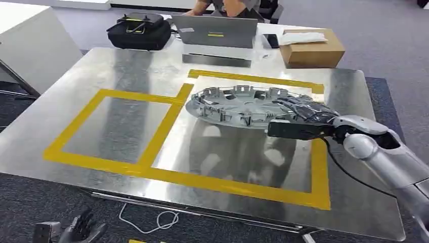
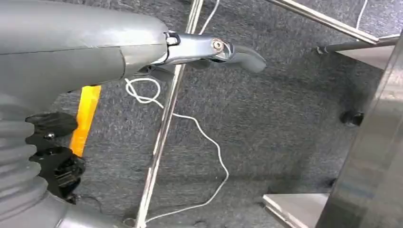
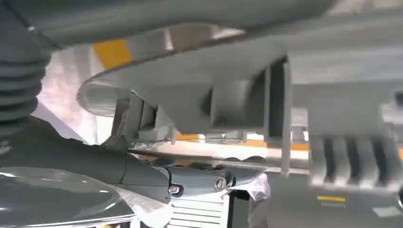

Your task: Take the parts from the cabinet and place them on the table.

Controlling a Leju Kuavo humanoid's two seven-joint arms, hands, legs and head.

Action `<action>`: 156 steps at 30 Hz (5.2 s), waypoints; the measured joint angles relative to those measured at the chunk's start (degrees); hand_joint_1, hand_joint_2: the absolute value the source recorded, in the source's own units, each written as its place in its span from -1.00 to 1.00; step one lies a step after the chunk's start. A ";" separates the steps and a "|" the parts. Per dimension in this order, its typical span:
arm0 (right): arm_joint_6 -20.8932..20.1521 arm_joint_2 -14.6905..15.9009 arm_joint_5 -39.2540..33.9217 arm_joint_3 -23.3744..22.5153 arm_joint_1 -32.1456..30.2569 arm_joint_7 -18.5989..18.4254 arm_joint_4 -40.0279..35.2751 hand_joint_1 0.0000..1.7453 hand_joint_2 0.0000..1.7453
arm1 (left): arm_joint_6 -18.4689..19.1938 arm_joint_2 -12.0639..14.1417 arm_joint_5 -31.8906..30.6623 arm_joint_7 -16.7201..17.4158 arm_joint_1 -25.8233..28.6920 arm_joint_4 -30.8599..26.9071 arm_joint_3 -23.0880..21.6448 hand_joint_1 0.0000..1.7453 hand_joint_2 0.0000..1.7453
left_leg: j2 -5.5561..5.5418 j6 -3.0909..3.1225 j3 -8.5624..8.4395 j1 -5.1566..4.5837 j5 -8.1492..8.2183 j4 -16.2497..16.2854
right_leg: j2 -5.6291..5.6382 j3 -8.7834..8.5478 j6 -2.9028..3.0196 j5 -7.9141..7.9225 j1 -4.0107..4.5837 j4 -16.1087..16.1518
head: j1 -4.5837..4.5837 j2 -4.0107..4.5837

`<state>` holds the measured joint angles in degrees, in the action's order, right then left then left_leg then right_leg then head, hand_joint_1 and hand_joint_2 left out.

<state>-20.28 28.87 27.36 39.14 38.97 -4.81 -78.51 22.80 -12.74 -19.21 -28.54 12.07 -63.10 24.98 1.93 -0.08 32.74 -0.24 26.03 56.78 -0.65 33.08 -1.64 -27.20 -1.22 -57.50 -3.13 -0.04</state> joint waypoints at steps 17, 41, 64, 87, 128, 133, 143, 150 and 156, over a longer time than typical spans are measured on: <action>-6.98 4.81 -6.56 8.73 6.57 3.93 -0.13 -1.00 -1.00 | 0.55 -0.28 -1.84 -2.89 -1.44 1.57 1.62 -1.00 -1.00 | 0.00 0.03 0.07 -0.01 -0.01 0.02 | 0.00 0.10 0.00 0.01 -0.01 0.00 | 0.00 0.00; 9.73 12.29 3.65 -1.07 -9.76 -0.04 -19.68 -1.00 -1.00 | 4.61 -4.46 -1.88 -0.02 2.03 -3.61 10.10 -1.00 -1.00 | -0.01 0.24 0.18 -0.03 0.21 0.04 | -0.02 0.16 -0.01 -0.07 -0.02 0.03 | 0.00 0.00; 29.59 -1.01 2.88 -41.51 -47.67 6.08 -31.19 -1.00 -1.00 | -4.83 -7.58 10.80 5.59 9.32 -13.62 10.27 -1.00 -1.00 | -0.20 0.36 0.22 -0.05 0.36 0.05 | -0.38 0.10 -0.11 -0.32 -0.03 0.08 | 0.02 0.00; 17.74 -29.25 15.15 -79.89 -54.50 10.78 -9.81 -1.00 -1.00 | -7.69 -7.82 12.72 7.56 11.01 -16.13 7.13 -1.00 -1.00 | 0.47 2.42 -0.67 0.08 0.10 -0.87 | 0.19 0.17 -1.61 -1.62 -0.51 -0.64 | -0.11 0.00; 13.12 -48.59 43.10 -95.34 -50.81 9.46 9.40 -1.00 -1.00 | -11.01 -8.07 16.55 10.77 12.72 -18.38 6.21 -1.00 -1.00 | 4.68 0.99 1.24 0.14 -1.15 0.47 | -3.72 -10.25 -1.50 -5.88 0.18 3.26 | -0.24 0.00; 9.83 -48.94 45.77 -93.42 -51.95 10.66 10.05 -1.00 -1.00 | -11.82 -7.98 16.68 11.61 12.79 -18.77 6.08 -1.00 -1.00 | 1.63 -1.21 1.95 0.81 1.15 1.99 | -1.61 -7.08 1.00 -4.09 0.09 3.13 | -0.20 0.00; 9.88 -47.74 47.65 -87.32 -51.31 14.60 20.26 -1.00 -1.00 | -13.22 -8.00 16.87 12.98 14.33 -20.44 5.36 -1.00 -1.00 | -2.98 0.47 -10.37 0.59 5.54 -2.16 | 1.77 0.15 0.64 1.59 0.84 1.31 | 0.00 0.00; 8.98 -45.55 41.83 -83.40 -51.32 16.12 24.13 -1.00 -1.00 | -13.77 -8.04 16.66 13.66 15.28 -20.79 4.79 -1.00 -1.00 | -1.44 2.65 -6.66 0.45 3.13 -2.90 | 1.10 4.26 -1.49 -6.78 0.48 -6.85 | -0.50 0.00; 10.51 -43.32 21.21 -75.22 -49.96 19.78 24.98 -1.00 -1.00 | -15.87 -8.04 17.84 13.83 16.51 -21.88 3.04 -1.00 -1.00 | -0.23 2.76 -0.50 -0.69 -0.80 -1.68 | 1.00 -2.41 -0.87 -2.92 0.73 -9.03 | -0.57 0.00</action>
<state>-9.77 -14.44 48.57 -36.08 -10.99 14.97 -53.53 6.93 -20.79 -1.38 -14.71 28.58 -84.98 28.02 1.70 2.68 32.24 -0.93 25.23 55.10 0.35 30.67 -2.50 -30.12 -0.49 -66.53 -3.69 -0.04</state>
